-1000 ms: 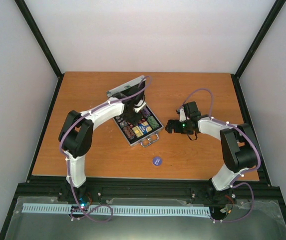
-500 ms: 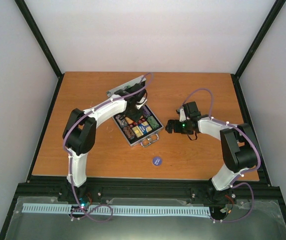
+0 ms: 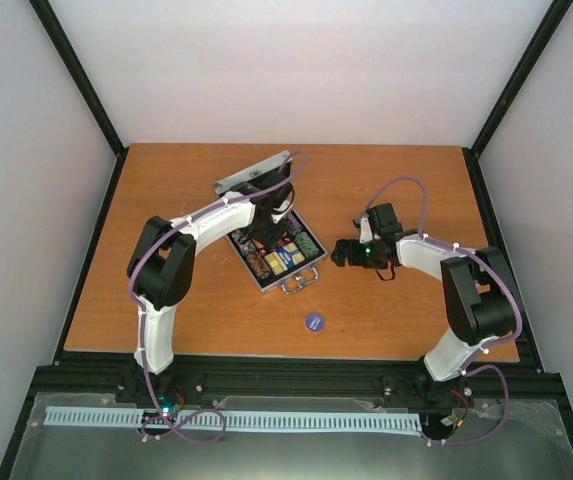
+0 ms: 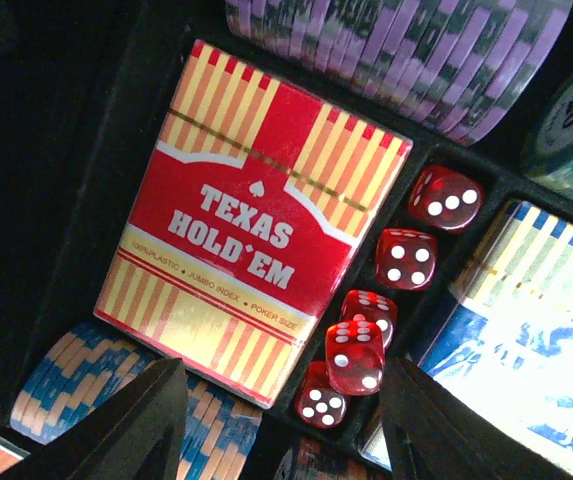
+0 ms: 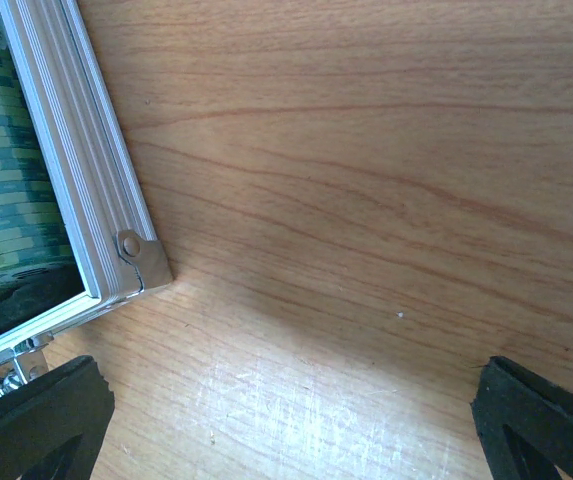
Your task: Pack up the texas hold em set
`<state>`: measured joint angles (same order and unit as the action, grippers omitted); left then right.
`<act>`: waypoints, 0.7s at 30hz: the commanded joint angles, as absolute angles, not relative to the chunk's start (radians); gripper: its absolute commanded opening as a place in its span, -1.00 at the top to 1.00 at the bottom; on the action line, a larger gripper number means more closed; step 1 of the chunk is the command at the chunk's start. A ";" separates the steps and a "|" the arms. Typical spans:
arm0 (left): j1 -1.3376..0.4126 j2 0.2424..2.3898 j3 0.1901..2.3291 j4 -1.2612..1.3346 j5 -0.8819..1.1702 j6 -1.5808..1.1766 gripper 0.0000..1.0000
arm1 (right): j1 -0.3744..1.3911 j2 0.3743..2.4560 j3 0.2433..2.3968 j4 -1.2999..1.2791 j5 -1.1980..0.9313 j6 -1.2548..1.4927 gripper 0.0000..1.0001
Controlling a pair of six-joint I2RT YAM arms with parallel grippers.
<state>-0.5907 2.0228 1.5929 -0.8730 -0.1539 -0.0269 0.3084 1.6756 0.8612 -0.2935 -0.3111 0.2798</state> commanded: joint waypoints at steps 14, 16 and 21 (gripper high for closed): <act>-0.586 1.993 1.519 -0.909 -0.225 -0.058 -0.15 | 0.318 1.758 0.769 -0.414 -0.320 0.293 -1.00; -0.585 1.975 1.500 -0.908 -0.230 -0.060 -0.16 | 0.318 1.759 0.769 -0.412 -0.320 0.293 -1.00; -0.586 1.932 1.513 -0.894 -0.187 -0.065 -0.24 | 0.318 1.764 0.771 -0.411 -0.319 0.292 -1.00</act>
